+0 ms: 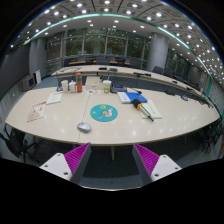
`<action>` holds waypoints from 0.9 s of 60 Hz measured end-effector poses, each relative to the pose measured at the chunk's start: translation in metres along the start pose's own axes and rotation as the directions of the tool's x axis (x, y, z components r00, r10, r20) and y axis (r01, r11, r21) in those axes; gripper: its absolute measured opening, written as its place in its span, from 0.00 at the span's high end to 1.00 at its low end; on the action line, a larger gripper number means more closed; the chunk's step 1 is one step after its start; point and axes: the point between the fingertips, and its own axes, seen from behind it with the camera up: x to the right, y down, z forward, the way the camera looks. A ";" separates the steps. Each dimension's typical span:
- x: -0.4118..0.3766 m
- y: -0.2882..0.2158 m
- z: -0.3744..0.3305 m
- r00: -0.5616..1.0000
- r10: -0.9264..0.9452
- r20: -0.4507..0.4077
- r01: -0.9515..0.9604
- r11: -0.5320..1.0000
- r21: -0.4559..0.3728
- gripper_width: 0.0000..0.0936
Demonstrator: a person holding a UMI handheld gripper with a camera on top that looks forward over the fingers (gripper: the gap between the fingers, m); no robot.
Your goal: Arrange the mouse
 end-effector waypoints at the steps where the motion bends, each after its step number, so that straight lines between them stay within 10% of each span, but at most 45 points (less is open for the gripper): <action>1: 0.000 0.001 0.000 1.000 0.001 -0.001 -0.001 1.000 0.001 0.08; 33: -0.113 0.052 0.190 0.987 0.011 0.158 -0.022 0.998 0.065 0.08; 54: -0.160 0.044 0.341 0.993 -0.006 0.114 0.004 1.000 0.023 0.09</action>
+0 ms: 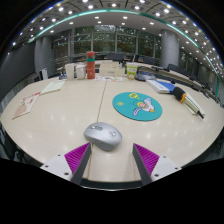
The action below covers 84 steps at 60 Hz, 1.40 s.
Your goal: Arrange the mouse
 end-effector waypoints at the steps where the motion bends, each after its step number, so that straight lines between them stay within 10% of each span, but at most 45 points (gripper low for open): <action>1: -0.001 0.000 0.003 1.000 0.000 -0.002 0.000 1.000 -0.005 0.10; 27: -0.009 -0.047 0.061 1.000 -0.005 -0.004 0.005 1.000 0.008 0.14; 38: -0.018 -0.057 0.077 0.999 -0.014 0.029 0.014 1.000 0.023 0.47; 55: -0.017 -0.065 0.072 1.000 -0.004 0.013 0.004 1.000 -0.005 0.61; 73: 0.008 -0.222 0.033 0.998 0.017 0.056 -0.030 0.970 0.241 0.62; 84: 0.079 -0.245 0.095 0.998 0.069 0.015 -0.071 0.975 0.210 0.62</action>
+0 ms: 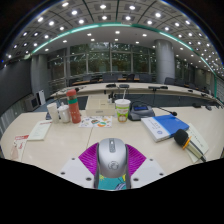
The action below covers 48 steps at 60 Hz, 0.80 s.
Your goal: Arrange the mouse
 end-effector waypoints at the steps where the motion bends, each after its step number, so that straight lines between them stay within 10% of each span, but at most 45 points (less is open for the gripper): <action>1: 0.005 0.005 0.006 1.000 0.005 -0.005 -0.005 1.000 -0.011 0.62; 25: 0.044 0.119 0.070 1.000 0.004 -0.027 -0.010 0.974 -0.224 0.47; 32: 0.044 0.115 0.059 1.000 -0.011 -0.011 0.008 0.974 -0.228 0.08; 48: 0.031 0.062 -0.037 0.997 -0.047 -0.054 0.039 0.988 -0.147 0.08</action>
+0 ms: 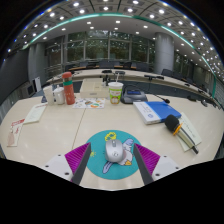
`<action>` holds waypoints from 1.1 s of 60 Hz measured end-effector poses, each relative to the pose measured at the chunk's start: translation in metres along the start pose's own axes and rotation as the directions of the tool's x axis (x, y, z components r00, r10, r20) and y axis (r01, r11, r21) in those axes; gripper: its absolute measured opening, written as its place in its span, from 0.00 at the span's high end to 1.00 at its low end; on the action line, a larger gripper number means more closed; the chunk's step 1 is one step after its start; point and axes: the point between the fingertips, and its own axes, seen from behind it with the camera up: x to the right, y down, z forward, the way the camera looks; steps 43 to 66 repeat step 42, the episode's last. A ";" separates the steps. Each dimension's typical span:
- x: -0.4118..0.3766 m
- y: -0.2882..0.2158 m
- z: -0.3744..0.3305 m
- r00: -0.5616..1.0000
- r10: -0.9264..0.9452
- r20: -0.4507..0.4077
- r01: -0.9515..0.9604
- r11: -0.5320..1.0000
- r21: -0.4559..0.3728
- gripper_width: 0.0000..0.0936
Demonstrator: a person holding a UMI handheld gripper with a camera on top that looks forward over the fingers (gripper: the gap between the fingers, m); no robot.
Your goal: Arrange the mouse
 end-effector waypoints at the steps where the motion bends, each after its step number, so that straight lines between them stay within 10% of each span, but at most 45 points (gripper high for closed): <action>1: -0.001 -0.002 -0.010 1.000 -0.001 -0.005 0.001 1.000 0.006 0.08; 32: -0.047 -0.010 -0.262 0.995 0.001 -0.102 0.012 0.992 0.125 0.09; 66: -0.060 -0.005 -0.283 0.996 -0.009 -0.090 0.020 0.992 0.123 0.08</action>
